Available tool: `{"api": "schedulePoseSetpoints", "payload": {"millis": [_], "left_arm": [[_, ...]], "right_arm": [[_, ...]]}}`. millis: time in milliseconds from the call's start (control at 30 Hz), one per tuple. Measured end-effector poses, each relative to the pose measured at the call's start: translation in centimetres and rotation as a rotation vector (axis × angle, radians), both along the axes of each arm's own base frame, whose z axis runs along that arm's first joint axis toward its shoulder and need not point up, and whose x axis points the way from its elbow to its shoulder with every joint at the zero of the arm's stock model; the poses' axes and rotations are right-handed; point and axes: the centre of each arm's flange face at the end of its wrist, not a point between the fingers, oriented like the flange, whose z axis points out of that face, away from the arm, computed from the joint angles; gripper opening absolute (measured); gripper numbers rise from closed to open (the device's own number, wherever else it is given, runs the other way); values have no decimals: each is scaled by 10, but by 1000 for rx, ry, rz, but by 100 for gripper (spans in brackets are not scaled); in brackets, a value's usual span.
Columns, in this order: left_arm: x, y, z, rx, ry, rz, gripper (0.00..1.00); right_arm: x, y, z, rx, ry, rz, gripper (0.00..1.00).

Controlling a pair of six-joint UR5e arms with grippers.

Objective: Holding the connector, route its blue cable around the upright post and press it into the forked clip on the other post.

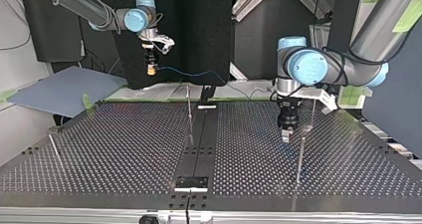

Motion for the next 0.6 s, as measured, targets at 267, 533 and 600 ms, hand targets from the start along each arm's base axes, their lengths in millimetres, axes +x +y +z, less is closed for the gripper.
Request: {"api": "schedulePoseSetpoints", "payload": {"millis": [267,533,600], "left_arm": [[-3,-3,-3,23,6,-6,99],[-5,-10,-3,43,6,-28,99],[-5,-13,-3,48,6,-42,99]], "right_arm": [[-4,-4,1,-5,-10,-12,0],[-13,-11,1,-10,-18,-33,0],[-14,-12,1,-10,-19,-35,0]]}}
